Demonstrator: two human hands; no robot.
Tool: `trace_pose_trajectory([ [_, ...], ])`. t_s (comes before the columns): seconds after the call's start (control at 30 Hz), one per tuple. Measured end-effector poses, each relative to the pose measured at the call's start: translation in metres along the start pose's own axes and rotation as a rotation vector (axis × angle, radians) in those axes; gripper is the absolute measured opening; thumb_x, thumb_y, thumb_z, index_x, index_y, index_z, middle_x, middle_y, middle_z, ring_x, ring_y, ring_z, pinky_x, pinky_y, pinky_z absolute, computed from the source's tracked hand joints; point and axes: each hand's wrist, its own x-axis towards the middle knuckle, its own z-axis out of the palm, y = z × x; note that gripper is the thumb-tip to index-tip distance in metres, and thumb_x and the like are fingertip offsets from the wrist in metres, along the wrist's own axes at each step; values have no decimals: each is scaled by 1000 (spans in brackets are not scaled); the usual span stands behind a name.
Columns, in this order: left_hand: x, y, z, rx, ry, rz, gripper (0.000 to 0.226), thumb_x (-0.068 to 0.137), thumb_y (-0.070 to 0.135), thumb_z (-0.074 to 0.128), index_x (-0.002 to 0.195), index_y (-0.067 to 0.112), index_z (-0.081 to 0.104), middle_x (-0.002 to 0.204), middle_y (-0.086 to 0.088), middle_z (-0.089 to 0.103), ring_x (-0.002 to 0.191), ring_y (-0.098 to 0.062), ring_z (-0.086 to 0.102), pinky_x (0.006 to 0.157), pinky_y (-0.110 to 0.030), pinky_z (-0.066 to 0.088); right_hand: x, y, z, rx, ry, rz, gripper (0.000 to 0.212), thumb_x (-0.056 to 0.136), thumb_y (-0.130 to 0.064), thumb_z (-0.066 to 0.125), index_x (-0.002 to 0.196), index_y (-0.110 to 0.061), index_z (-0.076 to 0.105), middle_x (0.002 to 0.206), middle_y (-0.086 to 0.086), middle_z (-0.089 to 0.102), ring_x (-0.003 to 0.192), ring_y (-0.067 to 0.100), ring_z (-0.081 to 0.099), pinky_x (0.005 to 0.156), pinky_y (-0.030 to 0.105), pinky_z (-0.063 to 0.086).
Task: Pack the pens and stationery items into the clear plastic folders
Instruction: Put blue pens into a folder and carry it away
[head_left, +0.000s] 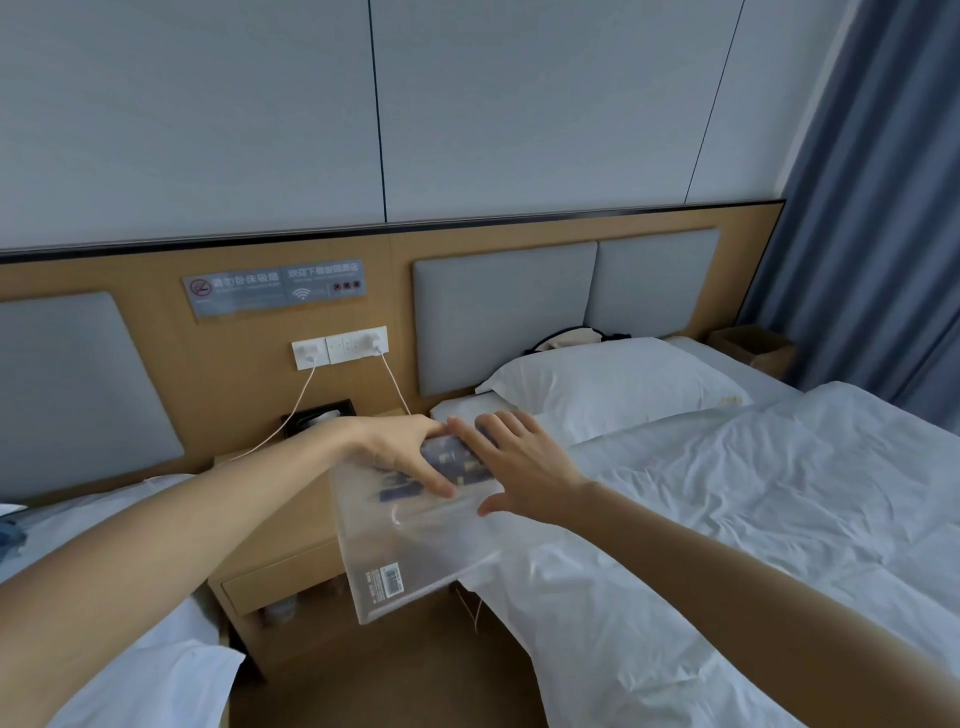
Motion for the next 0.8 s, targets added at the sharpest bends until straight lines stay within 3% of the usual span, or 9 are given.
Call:
trace_pose_trajectory([
  [0.1,-1,3,3,-30,-32,-4,54,76,32,79,120,20,51,113,-1,62,101,-17,62,92,-32,52,3,-1,-3,112,-68,-6,91,58,-52,84,131,-8,50,109,7,61,93,25,61,82,34,50],
  [0.2,-4,6,5,71,14,9,49,79,38,75,118,21,50,111,0,58,96,-12,59,83,-22,50,4,-2,-10,150,-162,11,63,86,-36,65,138,-11,39,126,8,53,111,25,52,92,31,41],
  [0.3,-15,8,9,285,89,13,63,79,52,70,127,23,43,116,4,55,96,-10,56,84,-22,47,4,1,-13,172,-208,76,47,91,-29,55,132,-14,41,123,5,54,109,23,54,84,29,41],
  [0.43,-20,-2,25,735,218,4,93,77,62,64,147,25,17,126,3,47,110,-16,50,91,-31,46,4,8,-13,201,-282,151,37,92,-28,51,126,-13,46,117,6,59,101,25,58,77,31,43],
  [0.63,-14,-8,37,628,343,23,61,88,28,61,141,23,32,126,-1,52,111,-19,53,85,-28,43,8,9,-13,204,-310,130,33,93,-28,52,123,-15,50,113,5,62,98,24,59,69,26,36],
  [0.8,-15,-12,36,586,383,27,51,85,10,58,132,20,44,117,-4,58,101,-22,57,80,-31,49,9,7,-15,241,-317,136,34,92,-28,53,124,-16,50,110,5,64,95,24,59,69,25,34],
])
